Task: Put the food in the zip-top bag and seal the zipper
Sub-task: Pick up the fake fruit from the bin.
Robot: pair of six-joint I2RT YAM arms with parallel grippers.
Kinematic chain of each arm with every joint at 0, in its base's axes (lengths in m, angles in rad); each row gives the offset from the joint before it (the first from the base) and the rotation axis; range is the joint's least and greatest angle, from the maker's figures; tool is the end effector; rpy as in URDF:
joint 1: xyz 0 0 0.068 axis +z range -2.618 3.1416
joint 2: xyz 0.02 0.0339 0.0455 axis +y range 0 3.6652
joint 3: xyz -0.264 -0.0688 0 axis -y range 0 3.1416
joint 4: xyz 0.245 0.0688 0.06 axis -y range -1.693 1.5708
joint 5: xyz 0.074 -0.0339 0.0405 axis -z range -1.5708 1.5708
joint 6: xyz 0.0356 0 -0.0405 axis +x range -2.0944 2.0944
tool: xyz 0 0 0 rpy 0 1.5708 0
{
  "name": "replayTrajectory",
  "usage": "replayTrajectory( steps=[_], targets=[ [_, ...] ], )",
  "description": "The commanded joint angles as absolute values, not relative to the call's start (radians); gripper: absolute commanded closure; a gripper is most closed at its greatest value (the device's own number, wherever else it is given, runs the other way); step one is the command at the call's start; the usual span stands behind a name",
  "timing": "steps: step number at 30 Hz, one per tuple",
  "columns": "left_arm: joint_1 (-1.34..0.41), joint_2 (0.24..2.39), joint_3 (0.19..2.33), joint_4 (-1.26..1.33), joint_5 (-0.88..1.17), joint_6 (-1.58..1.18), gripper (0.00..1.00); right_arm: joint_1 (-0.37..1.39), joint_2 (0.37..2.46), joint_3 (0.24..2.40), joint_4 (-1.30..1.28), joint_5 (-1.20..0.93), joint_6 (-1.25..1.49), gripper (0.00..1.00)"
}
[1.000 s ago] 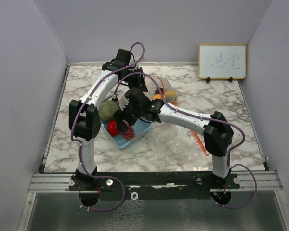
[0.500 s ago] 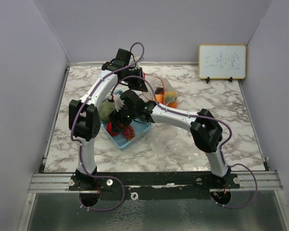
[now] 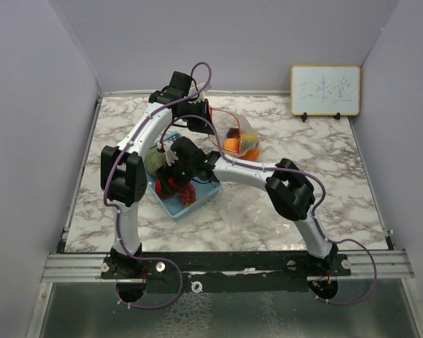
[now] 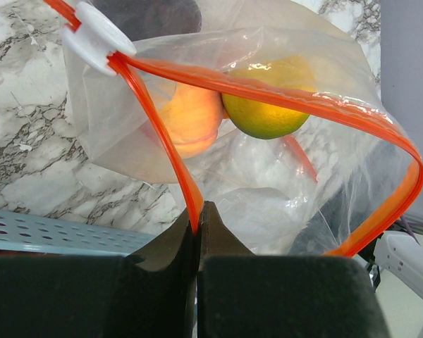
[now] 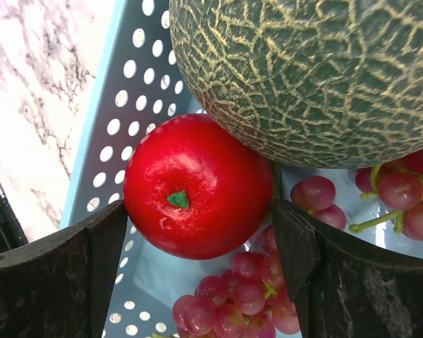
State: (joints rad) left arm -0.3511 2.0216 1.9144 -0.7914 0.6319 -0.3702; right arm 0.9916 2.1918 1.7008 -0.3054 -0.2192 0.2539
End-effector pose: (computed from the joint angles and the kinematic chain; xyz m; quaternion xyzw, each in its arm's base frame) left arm 0.4144 -0.1742 0.3042 0.0939 0.8983 -0.3851 0.1898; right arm 0.2639 0.4177 0.1879 -0.3704 0.8436 0.3012 0.2458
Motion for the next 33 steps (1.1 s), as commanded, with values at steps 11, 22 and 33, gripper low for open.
replayTrajectory(
  steps=[11,22,33],
  targets=[
    [-0.355,1.97,1.911,-0.787,0.662,-0.351,1.0,0.998,1.847,1.6,-0.359,-0.154,0.199,0.45],
    [-0.355,1.993,1.941,-0.789,0.666,-0.355,1.0,0.975,1.553,1.618,-0.58,0.114,0.057,0.41],
    [-0.355,1.973,1.939,-0.793,0.672,-0.338,1.0,0.736,1.572,1.598,-0.486,0.125,0.059,0.41]
  ],
)
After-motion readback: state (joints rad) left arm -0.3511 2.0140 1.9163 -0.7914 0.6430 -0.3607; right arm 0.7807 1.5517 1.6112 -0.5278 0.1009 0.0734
